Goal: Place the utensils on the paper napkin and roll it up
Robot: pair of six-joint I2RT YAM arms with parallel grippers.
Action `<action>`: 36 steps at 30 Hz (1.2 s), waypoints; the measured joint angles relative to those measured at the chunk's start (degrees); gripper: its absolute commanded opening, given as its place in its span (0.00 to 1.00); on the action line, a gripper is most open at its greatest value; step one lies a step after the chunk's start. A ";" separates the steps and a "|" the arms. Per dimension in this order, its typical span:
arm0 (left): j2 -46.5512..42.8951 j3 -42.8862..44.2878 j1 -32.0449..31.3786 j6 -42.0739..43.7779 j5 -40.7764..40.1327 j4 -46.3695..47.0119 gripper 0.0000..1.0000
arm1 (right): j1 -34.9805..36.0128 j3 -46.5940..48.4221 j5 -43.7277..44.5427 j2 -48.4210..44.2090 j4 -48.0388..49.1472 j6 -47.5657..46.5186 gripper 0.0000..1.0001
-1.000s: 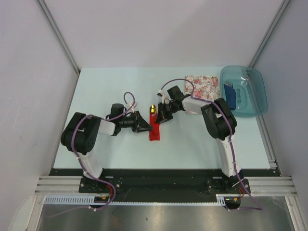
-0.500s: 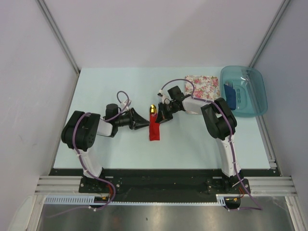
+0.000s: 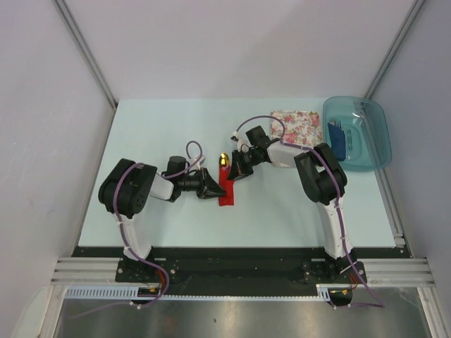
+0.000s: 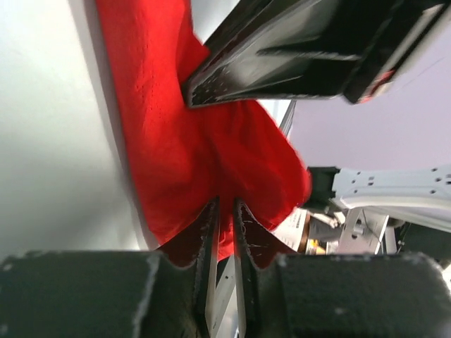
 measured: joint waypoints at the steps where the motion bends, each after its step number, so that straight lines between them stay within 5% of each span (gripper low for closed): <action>1: 0.50 0.17 -0.68 0.09 0.00 -0.13 0.17 | 0.00 0.00 0.00 0.00 0.02 0.04 0.00; 14: 5.25 4.24 -5.22 1.11 -1.25 -1.11 0.14 | -0.11 -0.17 -0.11 0.00 0.24 0.42 0.00; 17: 6.03 4.24 -4.90 1.27 -1.27 -1.22 0.13 | -0.13 -0.15 -0.11 0.00 0.20 0.42 0.10; 20: 6.08 4.24 -4.87 1.90 -1.25 -1.38 0.13 | -0.15 0.02 -0.24 0.00 -0.15 0.39 0.29; 21: 6.08 4.22 -4.87 2.29 -1.27 -1.44 0.13 | -0.13 0.31 -0.50 0.00 -0.50 0.37 0.43; 24: 6.08 4.24 -4.83 3.34 -1.27 -1.57 0.13 | -0.11 0.81 -1.40 -0.63 -1.36 0.33 0.52; 31: 6.08 4.57 -4.83 4.98 -0.98 -2.19 0.14 | -0.85 0.83 3.43 -1.88 -4.42 -2.27 0.52; 36: 6.08 5.49 -4.96 6.49 -0.63 -4.20 0.13 | -0.79 1.18 5.53 -1.95 -5.16 -3.48 0.20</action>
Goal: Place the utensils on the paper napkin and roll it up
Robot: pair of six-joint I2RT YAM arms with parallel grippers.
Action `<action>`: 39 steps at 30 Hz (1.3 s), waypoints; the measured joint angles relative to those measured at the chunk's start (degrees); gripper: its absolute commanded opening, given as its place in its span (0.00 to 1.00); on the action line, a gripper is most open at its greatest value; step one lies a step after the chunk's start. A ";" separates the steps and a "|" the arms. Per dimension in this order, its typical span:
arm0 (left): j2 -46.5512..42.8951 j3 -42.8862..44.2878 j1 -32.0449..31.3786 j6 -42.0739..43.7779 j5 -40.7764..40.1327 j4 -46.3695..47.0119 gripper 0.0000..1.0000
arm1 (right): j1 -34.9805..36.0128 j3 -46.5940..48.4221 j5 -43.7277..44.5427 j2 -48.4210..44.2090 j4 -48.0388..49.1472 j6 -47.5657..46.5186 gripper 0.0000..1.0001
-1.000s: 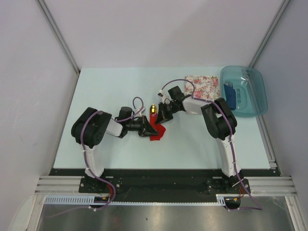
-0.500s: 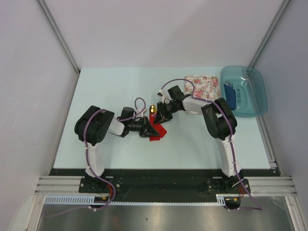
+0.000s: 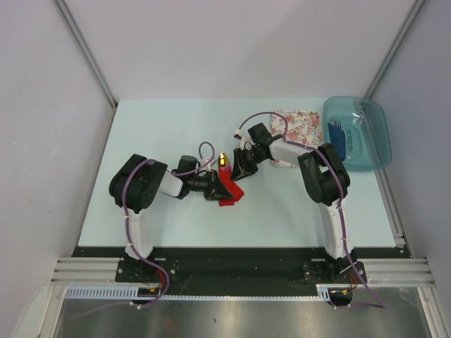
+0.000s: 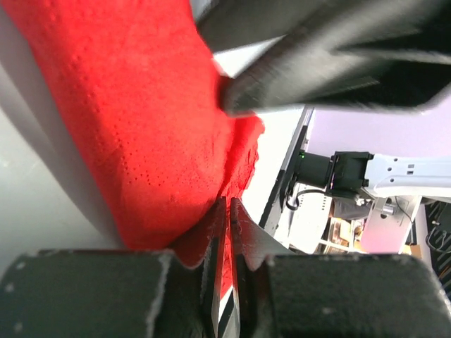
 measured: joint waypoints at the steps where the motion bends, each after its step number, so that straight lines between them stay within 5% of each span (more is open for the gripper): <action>1: 0.00 0.13 -0.04 0.28 0.09 -0.28 0.13 | 0.00 0.00 0.46 0.07 -0.22 -0.22 0.16; 9: -0.24 0.63 0.04 1.42 0.24 -1.57 0.13 | 0.00 0.00 0.83 0.87 -1.03 -1.09 0.00; 11: -0.28 0.81 0.02 1.68 0.22 -2.01 0.13 | 0.00 0.00 0.74 0.92 -1.05 -1.36 0.04; 15: -0.28 0.81 0.02 1.88 0.20 -2.16 0.11 | -0.33 0.00 0.37 0.92 -1.22 -1.38 0.33; 17: -0.28 0.81 0.02 2.25 0.17 -2.19 0.11 | -0.63 0.00 -1.20 0.90 -1.29 -0.94 0.39; 33: -0.28 2.10 -0.33 5.14 0.42 -5.20 0.10 | -4.11 -7.63 -9.57 -2.01 4.09 1.16 0.46; 39: -0.24 2.58 -0.35 5.73 0.63 -6.08 0.11 | -3.74 -8.76 -11.76 -1.97 5.81 1.49 0.40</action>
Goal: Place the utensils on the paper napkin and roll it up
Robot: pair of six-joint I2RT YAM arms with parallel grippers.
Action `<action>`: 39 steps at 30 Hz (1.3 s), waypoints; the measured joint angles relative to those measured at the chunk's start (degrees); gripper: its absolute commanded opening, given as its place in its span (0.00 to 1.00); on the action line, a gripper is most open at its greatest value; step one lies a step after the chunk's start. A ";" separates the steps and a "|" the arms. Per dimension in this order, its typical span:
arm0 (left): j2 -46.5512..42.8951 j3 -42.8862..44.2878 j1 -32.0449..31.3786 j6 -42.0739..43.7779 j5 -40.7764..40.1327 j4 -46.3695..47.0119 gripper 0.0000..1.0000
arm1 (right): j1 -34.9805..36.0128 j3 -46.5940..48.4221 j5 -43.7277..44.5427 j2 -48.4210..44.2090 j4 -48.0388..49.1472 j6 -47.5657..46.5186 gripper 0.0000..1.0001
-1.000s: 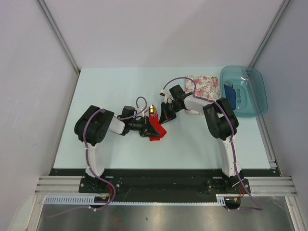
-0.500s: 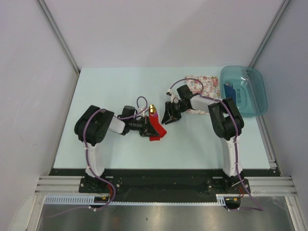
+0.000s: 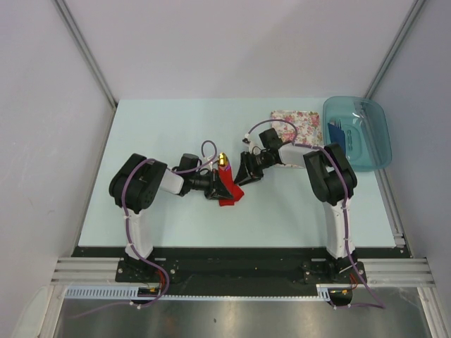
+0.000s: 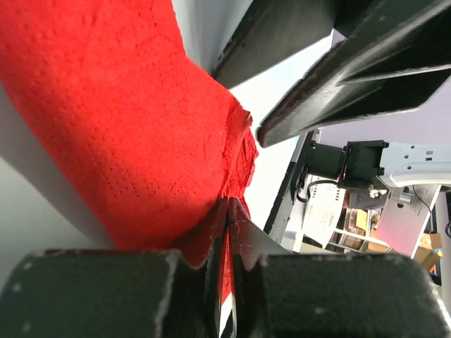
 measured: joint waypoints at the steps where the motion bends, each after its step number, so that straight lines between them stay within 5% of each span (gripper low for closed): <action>1: 0.02 0.07 0.00 0.02 0.00 -0.15 0.11 | 0.07 -0.04 -0.07 0.04 0.11 -0.11 0.40; 4: 0.02 0.24 0.00 0.13 0.02 -0.55 0.11 | 0.13 -0.96 -0.48 0.04 0.92 -0.63 0.31; 9: 0.20 0.70 -0.02 0.17 0.17 -1.29 0.12 | 0.37 -2.49 -0.90 0.07 1.16 -2.80 0.00; 15: -0.68 0.90 -0.11 1.05 0.35 -1.95 0.27 | 0.37 -2.78 -0.22 0.07 1.01 -4.55 0.00; 22: -5.79 0.33 0.00 1.44 -1.86 -1.55 0.31 | 0.48 -2.78 0.13 0.07 0.92 -5.29 0.00; 35: -3.50 -3.48 -1.03 -0.02 -2.97 1.57 0.10 | 0.59 -2.49 0.98 0.02 0.15 -5.18 0.00; 38: -1.64 -2.56 -0.98 -0.13 -1.73 1.95 0.07 | 0.76 -1.95 1.53 0.00 -0.74 -4.90 0.21; 39: -1.22 -2.29 -0.98 -0.13 -1.31 1.95 0.07 | 0.83 -1.64 1.81 0.00 -1.27 -4.63 0.36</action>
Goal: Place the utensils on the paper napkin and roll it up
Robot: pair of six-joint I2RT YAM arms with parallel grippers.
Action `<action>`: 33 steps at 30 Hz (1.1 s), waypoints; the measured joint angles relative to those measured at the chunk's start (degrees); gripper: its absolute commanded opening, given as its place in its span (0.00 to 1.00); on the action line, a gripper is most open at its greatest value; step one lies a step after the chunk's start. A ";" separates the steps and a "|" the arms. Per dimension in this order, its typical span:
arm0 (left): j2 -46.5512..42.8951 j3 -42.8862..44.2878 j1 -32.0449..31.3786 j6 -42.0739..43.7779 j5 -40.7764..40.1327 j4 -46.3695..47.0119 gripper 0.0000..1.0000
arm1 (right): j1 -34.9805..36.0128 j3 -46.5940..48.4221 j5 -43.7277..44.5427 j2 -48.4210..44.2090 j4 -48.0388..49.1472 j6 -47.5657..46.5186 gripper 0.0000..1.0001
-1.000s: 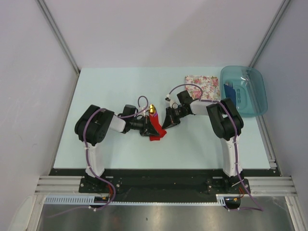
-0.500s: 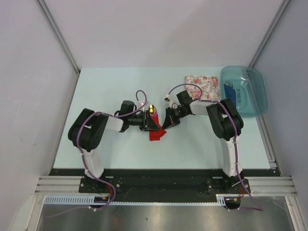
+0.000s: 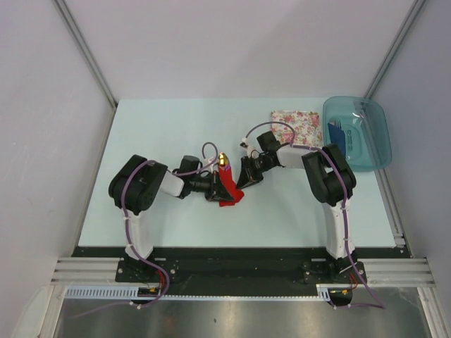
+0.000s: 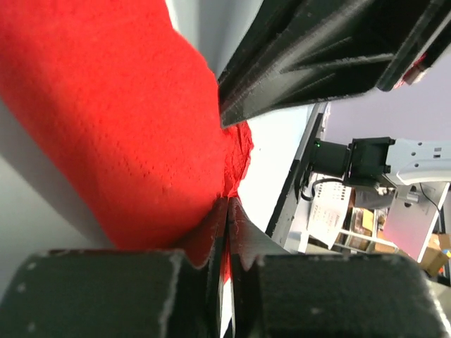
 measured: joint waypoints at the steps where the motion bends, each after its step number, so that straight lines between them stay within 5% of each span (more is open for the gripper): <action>1: 0.26 0.24 0.00 0.00 0.33 0.00 0.06 | 0.07 0.39 0.02 0.00 -0.46 0.52 0.43; 3: 0.61 0.76 -0.04 0.09 0.76 -0.52 0.05 | 0.28 1.27 -0.20 -0.31 -0.79 2.03 0.53; 6: 0.83 1.27 -0.04 0.39 1.09 -1.40 0.05 | 0.50 2.58 1.84 -0.94 -0.31 3.17 0.53; 19: 0.87 1.66 -0.04 1.18 1.33 -2.23 0.05 | 2.93 12.76 10.51 3.87 -1.51 4.68 0.45; 33: 0.87 1.70 -0.04 1.18 1.33 -2.27 0.07 | 4.15 12.94 12.87 4.07 -1.60 5.79 0.40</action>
